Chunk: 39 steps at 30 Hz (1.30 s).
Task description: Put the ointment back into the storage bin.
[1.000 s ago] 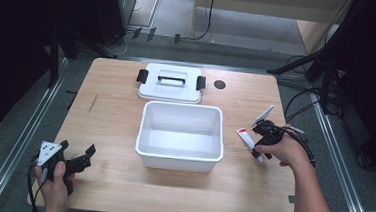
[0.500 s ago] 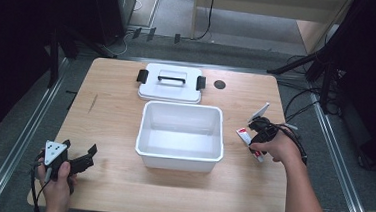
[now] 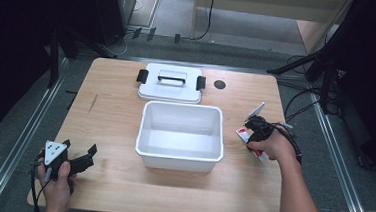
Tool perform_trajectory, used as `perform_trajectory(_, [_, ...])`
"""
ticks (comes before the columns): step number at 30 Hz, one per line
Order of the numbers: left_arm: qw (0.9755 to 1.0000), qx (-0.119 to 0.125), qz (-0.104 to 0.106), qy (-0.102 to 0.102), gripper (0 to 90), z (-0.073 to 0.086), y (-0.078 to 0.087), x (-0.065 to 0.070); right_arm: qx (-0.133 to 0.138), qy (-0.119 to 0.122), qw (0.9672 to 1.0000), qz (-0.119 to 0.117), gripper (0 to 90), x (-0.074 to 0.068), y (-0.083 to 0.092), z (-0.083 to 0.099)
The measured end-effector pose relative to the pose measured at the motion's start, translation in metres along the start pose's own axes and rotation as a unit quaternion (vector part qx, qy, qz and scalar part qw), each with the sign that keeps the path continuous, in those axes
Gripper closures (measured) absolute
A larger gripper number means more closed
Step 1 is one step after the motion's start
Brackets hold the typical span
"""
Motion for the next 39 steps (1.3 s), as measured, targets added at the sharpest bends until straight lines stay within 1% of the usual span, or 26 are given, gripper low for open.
perform_trajectory(2, [1.0000,0.000,0.000,0.000,5.7,0.000,0.000,0.000,0.001,0.002,1.0000,0.001,70.1,0.001,0.000,-0.001])
perform_trajectory(11, [1.0000,-0.001,0.000,0.003,5.7,0.000,0.000,0.000,-0.001,-0.004,1.0000,-0.006,71.7,0.000,0.000,-0.001])
perform_trajectory(14, [1.0000,-0.001,0.000,0.004,5.7,0.000,0.000,0.000,-0.002,-0.008,0.9999,-0.007,71.8,0.001,0.001,-0.001])
perform_trajectory(15, [1.0000,-0.001,0.001,0.004,5.7,0.000,0.000,0.000,-0.002,-0.013,0.9999,-0.009,71.9,0.001,0.001,0.000])
perform_trajectory(17, [1.0000,-0.001,0.001,0.004,5.7,0.000,0.000,0.000,0.000,-0.014,0.9998,-0.011,72.0,0.001,0.002,0.000])
perform_trajectory(18, [1.0000,-0.002,0.000,0.004,5.7,0.000,0.000,0.000,0.009,-0.022,0.9996,-0.012,72.0,0.002,0.006,-0.001])
perform_trajectory(19, [1.0000,-0.002,0.000,0.004,5.7,0.000,0.000,0.000,0.012,-0.022,0.9996,-0.013,72.0,0.002,0.009,-0.001])
perform_trajectory(22, [1.0000,-0.003,0.000,0.002,5.7,0.000,0.000,0.000,0.015,-0.026,0.9994,-0.017,72.0,0.002,0.013,-0.002])
perform_trajectory(24, [1.0000,-0.003,-0.001,0.002,5.7,0.000,0.000,0.000,0.015,-0.029,0.9993,-0.019,72.0,0.002,0.021,-0.002])
perform_trajectory(25, [1.0000,-0.003,-0.001,0.002,5.7,0.000,0.000,0.000,0.015,-0.029,0.9993,-0.019,72.0,0.002,0.021,-0.002])
perform_trajectory(27, [1.0000,-0.003,-0.001,0.001,5.7,0.000,0.000,0.000,0.017,-0.026,0.9993,-0.021,72.1,-0.001,0.030,-0.004])
perform_trajectory(29, [1.0000,-0.004,0.000,0.001,5.7,0.000,0.000,0.000,0.020,-0.022,0.9993,-0.021,72.1,-0.002,0.032,-0.005])
perform_trajectory(30, [1.0000,-0.003,-0.001,0.001,5.7,0.000,0.000,0.000,0.017,-0.024,0.9993,-0.022,72.1,-0.004,0.035,-0.005])
perform_trajectory(33, [1.0000,-0.004,0.000,0.001,5.7,0.000,0.000,0.000,0.019,-0.016,0.9993,-0.027,72.0,-0.010,0.046,-0.008])
perform_trajectory(35, [1.0000,-0.004,0.000,0.001,5.7,0.000,0.000,0.000,0.019,-0.020,0.9991,-0.031,72.0,-0.013,0.051,-0.009])
perform_trajectory(37, [1.0000,-0.004,0.000,0.000,5.7,0.000,0.000,0.000,0.021,-0.019,0.9991,-0.031,72.0,-0.014,0.056,-0.011])
perform_trajectory(39, [1.0000,-0.004,0.000,0.001,5.7,0.000,-0.001,0.000,0.022,-0.023,0.9990,-0.032,72.0,-0.014,0.060,-0.012])
Point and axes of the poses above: each handheld gripper's, and its own axes: y roughly backward along the jaws, z roughly out of its underside, x roughly to its right, the point moved 6 cm from there along -y, roughly forward along the jaws, and after that the axes turned 5 degrees about -z, right-handed, at the moved point
